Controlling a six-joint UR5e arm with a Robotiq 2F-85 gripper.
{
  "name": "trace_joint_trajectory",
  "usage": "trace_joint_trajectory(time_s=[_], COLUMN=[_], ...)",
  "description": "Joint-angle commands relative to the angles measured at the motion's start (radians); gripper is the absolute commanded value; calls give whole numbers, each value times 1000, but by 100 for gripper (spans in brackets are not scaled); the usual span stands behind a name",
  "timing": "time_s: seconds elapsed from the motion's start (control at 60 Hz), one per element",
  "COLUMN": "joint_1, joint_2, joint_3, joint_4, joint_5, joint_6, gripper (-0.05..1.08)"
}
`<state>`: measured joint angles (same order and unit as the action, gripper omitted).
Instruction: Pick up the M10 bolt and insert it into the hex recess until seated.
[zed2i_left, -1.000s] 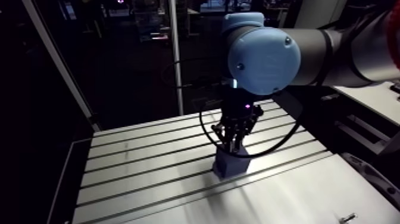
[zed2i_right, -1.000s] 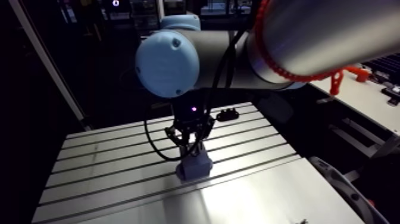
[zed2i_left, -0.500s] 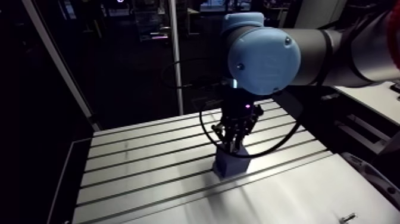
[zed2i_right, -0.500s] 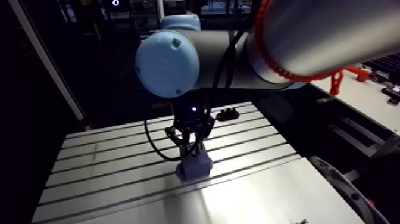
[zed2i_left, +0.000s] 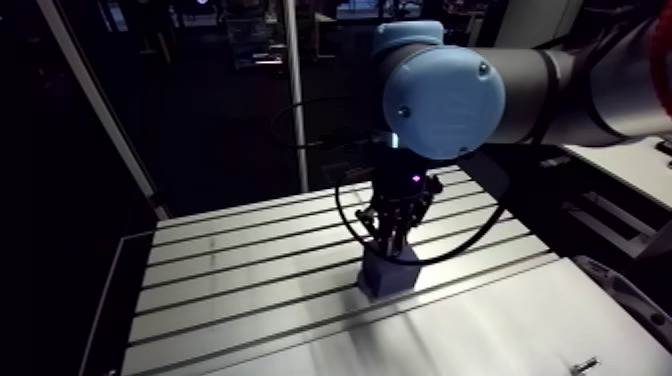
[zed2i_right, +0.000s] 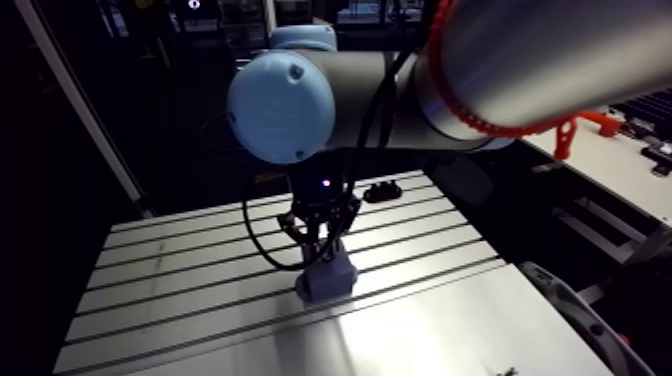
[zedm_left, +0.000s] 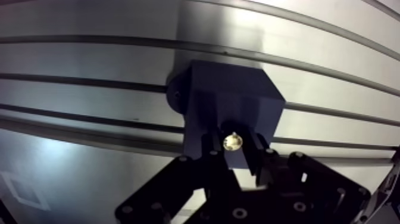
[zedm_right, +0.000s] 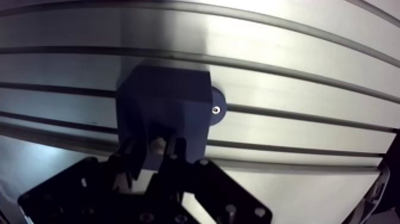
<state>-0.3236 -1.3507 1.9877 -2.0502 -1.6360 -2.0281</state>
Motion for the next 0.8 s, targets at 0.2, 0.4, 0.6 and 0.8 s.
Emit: trace_joint_trajectory(time_s=[0.2, 0.4, 0.6, 0.8], joint_1=[1, 4, 4, 4], joint_2=[0, 0, 0, -1], joint_3=[1, 1, 7, 7], joint_4=[0, 0, 0, 0], joint_5=[0, 0, -3, -3], joint_6=[-2, -2, -2, -2], gripper=[66, 66, 69, 69])
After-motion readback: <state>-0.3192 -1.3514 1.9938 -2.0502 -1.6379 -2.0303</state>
